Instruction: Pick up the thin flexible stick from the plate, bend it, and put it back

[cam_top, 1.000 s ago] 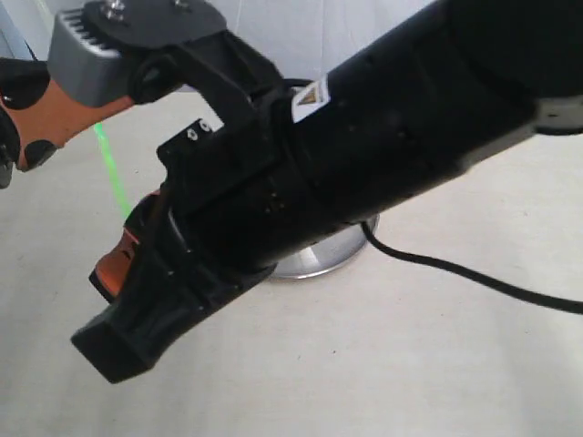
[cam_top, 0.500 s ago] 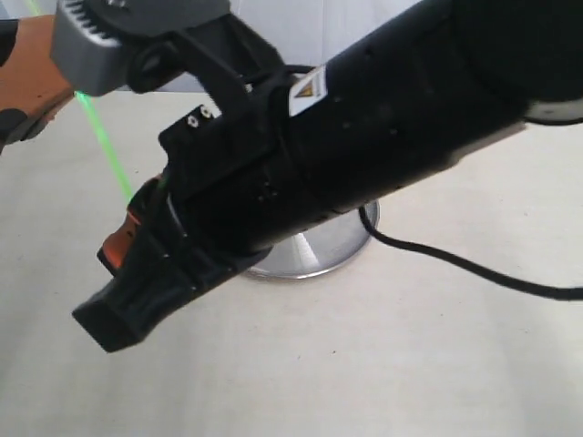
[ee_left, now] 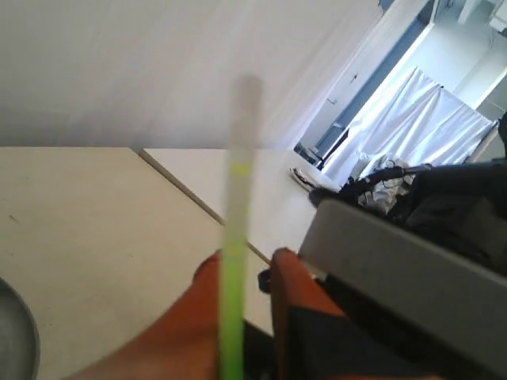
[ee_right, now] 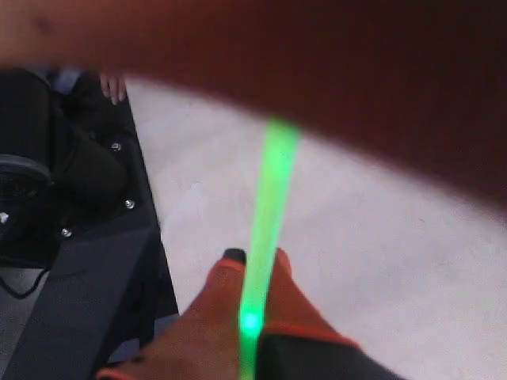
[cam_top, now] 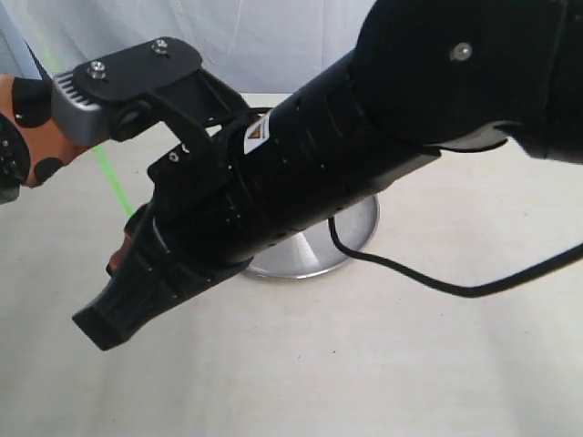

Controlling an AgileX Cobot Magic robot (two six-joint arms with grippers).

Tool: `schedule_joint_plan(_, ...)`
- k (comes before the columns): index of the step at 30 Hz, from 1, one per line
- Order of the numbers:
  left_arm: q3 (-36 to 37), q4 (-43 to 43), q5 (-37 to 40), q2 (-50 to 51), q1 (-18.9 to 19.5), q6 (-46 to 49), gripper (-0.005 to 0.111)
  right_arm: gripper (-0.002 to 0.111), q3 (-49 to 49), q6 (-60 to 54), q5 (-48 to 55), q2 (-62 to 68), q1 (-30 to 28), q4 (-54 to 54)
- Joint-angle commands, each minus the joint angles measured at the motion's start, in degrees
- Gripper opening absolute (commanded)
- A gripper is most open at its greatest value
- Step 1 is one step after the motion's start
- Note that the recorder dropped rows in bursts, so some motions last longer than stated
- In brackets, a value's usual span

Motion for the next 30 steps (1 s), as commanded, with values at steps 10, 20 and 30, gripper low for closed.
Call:
schedule_joint_plan(10, -0.35, 6.16, -0.80, -0.47, -0.61, -3.72, 0.001, -0.001, 0.00, 1.10, -4.95, -2.88, -0.04, 0.68)
schedule_joint_plan(20, -0.35, 5.27, 2.79, -0.47, -0.61, 1.58, 0.000, -0.001, 0.00, 1.11, -2.71, -9.42, -0.04, 4.30)
schedule_joint_plan(30, -0.35, -5.87, 0.79, -0.47, -0.61, 1.58, 0.032, -0.001, 0.00, 1.01, 3.90, -4.15, -0.04, 3.00)
